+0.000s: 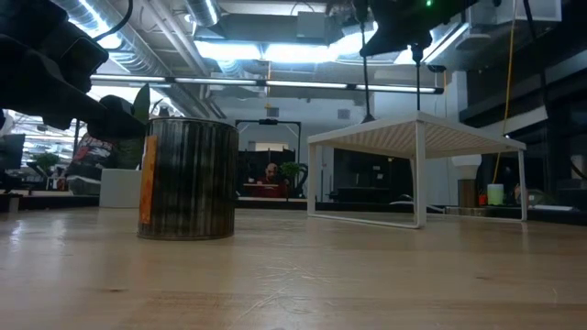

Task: Pick & Place candle stick holders
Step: Put the top black candle holder on the shelf aligned with the other black candle holder, then put the black candle holder on the shelf aligned with the other black candle holders

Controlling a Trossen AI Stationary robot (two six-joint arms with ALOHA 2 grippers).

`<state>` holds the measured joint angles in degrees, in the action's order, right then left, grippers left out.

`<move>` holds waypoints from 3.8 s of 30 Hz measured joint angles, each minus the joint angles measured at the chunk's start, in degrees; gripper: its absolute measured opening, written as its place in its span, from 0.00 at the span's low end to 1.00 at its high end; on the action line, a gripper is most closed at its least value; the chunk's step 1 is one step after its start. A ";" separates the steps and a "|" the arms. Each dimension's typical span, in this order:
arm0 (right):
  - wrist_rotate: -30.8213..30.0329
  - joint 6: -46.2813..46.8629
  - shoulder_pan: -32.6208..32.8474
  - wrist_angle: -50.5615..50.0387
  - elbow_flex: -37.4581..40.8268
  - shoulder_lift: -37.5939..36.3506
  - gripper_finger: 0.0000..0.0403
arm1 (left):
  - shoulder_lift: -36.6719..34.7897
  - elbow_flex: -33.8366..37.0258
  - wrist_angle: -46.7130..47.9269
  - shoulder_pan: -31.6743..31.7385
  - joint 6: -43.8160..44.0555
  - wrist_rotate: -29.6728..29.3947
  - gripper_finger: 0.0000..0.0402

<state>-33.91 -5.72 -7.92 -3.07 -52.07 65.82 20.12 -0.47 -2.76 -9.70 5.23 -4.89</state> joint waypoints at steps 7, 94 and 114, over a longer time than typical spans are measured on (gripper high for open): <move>0.00 2.80 -2.84 -3.93 0.00 -1.24 0.02 | 0.01 -0.01 0.00 0.00 0.00 0.00 1.00; 7.17 12.99 -9.46 -14.13 0.00 -5.62 0.56 | 0.00 -0.01 0.00 0.00 0.00 -0.04 1.00; 10.14 18.14 -5.01 -21.80 -0.04 -7.97 0.58 | 0.01 -0.02 0.00 -0.01 0.00 -0.02 1.00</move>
<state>-23.77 12.42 -12.93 -24.86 -52.12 57.85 20.13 -0.49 -2.76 -9.71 5.23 -4.91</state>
